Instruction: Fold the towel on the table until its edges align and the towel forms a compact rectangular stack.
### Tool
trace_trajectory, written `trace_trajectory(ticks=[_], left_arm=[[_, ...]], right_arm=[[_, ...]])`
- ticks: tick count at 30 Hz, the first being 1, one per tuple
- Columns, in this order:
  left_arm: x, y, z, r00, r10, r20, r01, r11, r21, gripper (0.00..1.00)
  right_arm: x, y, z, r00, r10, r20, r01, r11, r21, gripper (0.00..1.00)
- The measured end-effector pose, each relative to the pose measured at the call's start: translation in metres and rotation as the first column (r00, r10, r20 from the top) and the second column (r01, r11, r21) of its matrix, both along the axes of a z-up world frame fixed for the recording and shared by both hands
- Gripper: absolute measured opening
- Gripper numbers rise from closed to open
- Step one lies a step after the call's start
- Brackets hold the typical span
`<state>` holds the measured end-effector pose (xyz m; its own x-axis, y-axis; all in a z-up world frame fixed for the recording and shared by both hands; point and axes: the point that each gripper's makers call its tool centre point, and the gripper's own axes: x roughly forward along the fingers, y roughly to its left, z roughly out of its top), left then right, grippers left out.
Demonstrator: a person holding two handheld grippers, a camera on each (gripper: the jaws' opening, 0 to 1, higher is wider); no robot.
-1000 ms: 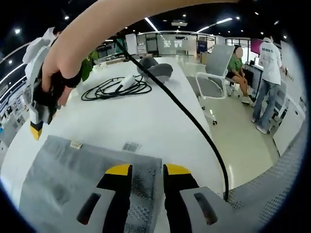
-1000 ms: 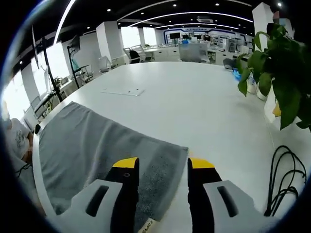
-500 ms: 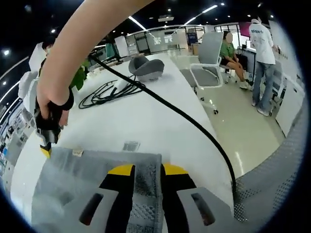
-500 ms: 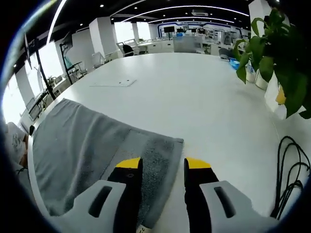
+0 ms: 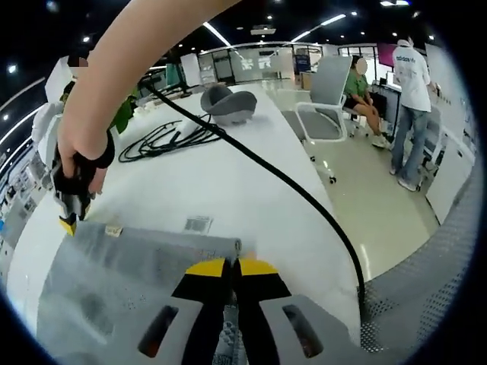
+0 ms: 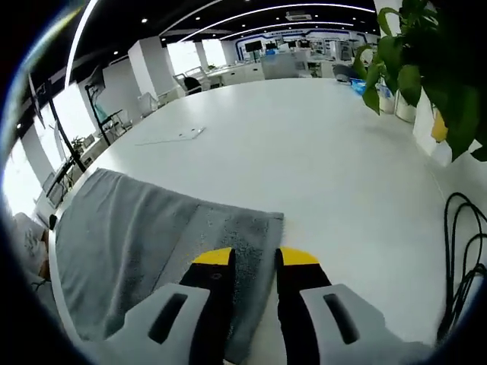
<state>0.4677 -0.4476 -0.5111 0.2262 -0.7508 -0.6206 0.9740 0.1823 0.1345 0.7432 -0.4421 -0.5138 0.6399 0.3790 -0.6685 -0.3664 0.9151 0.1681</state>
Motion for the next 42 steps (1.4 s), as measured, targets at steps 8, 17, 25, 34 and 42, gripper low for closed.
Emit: trace_trajectory(ticks=[8, 17, 25, 34, 42], left_arm=[[0.006, 0.004, 0.006, 0.998, 0.041, -0.055, -0.043, 0.998, -0.036, 0.02], [0.01, 0.009, 0.02, 0.988, 0.103, -0.111, -0.113, 0.99, -0.086, 0.02], [0.014, 0.016, 0.031, 0.965, 0.18, -0.192, -0.208, 0.969, -0.137, 0.02], [0.015, 0.021, 0.055, 0.935, 0.227, -0.271, -0.287, 0.936, -0.205, 0.02], [0.016, 0.036, 0.083, 0.928, 0.26, -0.266, -0.325, 0.914, -0.242, 0.02]], right_arm=[[0.005, -0.007, -0.003, 0.998, -0.057, -0.02, 0.058, 0.998, 0.011, 0.0], [0.007, -0.005, -0.002, 0.998, -0.053, -0.017, 0.052, 0.998, -0.023, 0.0], [0.007, -0.003, 0.009, 0.999, -0.035, -0.003, 0.034, 0.999, -0.03, 0.0], [0.009, 0.003, 0.03, 0.999, -0.042, 0.008, 0.042, 0.999, -0.018, 0.0], [0.009, 0.011, 0.052, 0.998, -0.059, 0.029, 0.058, 0.998, 0.025, 0.0]])
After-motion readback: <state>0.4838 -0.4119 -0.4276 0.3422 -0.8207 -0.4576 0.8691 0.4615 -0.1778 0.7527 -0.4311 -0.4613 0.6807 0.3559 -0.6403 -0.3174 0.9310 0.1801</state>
